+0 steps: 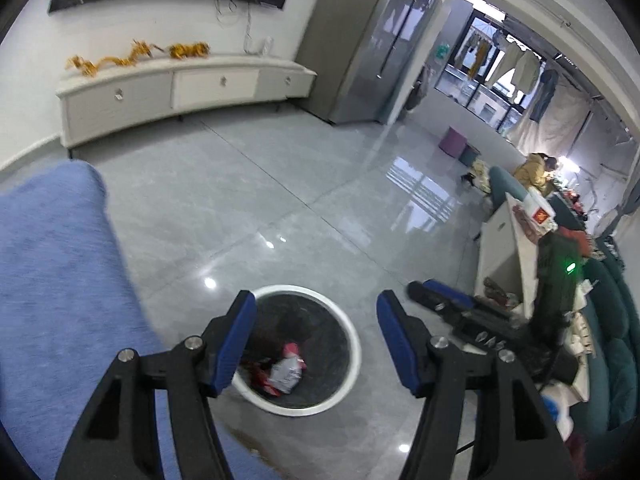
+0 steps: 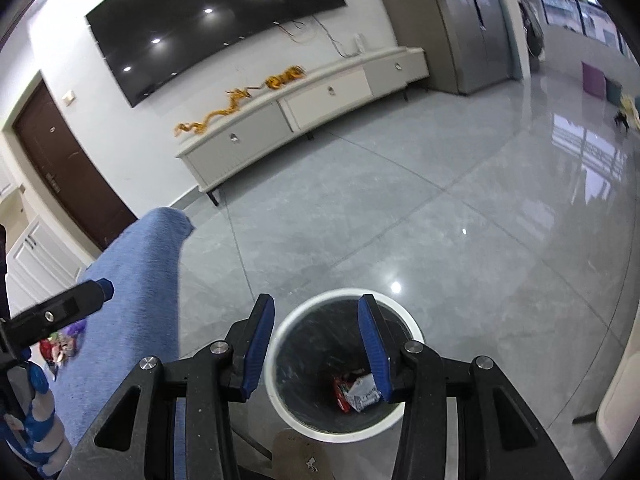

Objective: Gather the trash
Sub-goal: 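Move both open tools back toward the remaining wrappers, then grasp a red wrapper with the left tool while the right tool grasps a clear plastic bag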

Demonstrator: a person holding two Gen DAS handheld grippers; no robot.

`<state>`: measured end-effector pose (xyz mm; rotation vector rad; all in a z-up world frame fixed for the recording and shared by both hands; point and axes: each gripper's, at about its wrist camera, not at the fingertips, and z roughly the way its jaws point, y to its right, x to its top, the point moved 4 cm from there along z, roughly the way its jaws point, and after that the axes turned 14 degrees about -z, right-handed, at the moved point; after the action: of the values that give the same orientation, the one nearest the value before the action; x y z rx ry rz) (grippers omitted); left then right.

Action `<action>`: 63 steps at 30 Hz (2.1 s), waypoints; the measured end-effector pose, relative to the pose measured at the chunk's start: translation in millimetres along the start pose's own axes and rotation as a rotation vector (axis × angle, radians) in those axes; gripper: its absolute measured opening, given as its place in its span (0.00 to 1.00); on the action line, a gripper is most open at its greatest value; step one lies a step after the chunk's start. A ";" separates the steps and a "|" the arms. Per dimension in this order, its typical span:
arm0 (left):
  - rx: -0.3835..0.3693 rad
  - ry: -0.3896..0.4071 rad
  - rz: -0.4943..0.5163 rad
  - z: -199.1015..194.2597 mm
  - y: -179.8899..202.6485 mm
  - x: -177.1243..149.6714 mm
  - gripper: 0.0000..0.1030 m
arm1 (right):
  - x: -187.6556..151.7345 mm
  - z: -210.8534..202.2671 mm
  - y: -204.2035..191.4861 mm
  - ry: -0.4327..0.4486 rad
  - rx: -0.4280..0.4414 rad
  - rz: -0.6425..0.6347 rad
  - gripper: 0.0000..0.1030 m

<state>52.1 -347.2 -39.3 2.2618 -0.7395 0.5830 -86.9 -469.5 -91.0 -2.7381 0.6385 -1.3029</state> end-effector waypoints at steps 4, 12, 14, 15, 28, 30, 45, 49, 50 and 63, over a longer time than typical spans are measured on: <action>0.055 0.084 0.000 -41.6 -21.2 1.4 0.60 | 15.6 -14.2 -27.5 0.033 0.033 -0.047 0.40; 0.186 0.268 -0.051 -135.5 -91.0 0.9 0.59 | 47.3 -39.2 -111.1 0.101 0.159 -0.207 0.40; 0.221 0.308 -0.087 -160.0 -116.5 -4.1 0.59 | 52.7 -41.5 -132.1 0.109 0.195 -0.242 0.40; 0.233 0.323 -0.106 -169.9 -128.9 -6.1 0.59 | 54.8 -41.7 -144.7 0.111 0.216 -0.261 0.40; 0.448 0.471 -0.448 -277.0 -311.2 -65.7 0.53 | 42.6 -5.4 -302.7 0.018 0.428 -0.532 0.40; 0.464 0.482 -0.486 -282.9 -328.9 -72.0 0.53 | 36.5 8.5 -330.7 -0.017 0.459 -0.575 0.40; 0.539 0.399 -0.529 -249.0 -392.3 -71.8 0.45 | -17.8 108.7 -467.9 -0.228 0.533 -0.891 0.40; 0.552 0.352 -0.521 -233.7 -407.0 -68.4 0.43 | -30.3 138.4 -479.1 -0.279 0.506 -0.944 0.40; 0.557 0.341 -0.518 -229.9 -408.5 -67.5 0.42 | -33.3 146.1 -481.4 -0.291 0.498 -0.958 0.40; 0.525 0.278 -0.464 -214.6 -395.3 -72.8 0.17 | -50.6 150.0 -479.6 -0.288 0.531 -0.966 0.20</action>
<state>211.3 72.0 -120.4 2.6214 0.1018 0.9090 163.3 -32.0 -123.8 -2.6688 -1.0167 -0.8852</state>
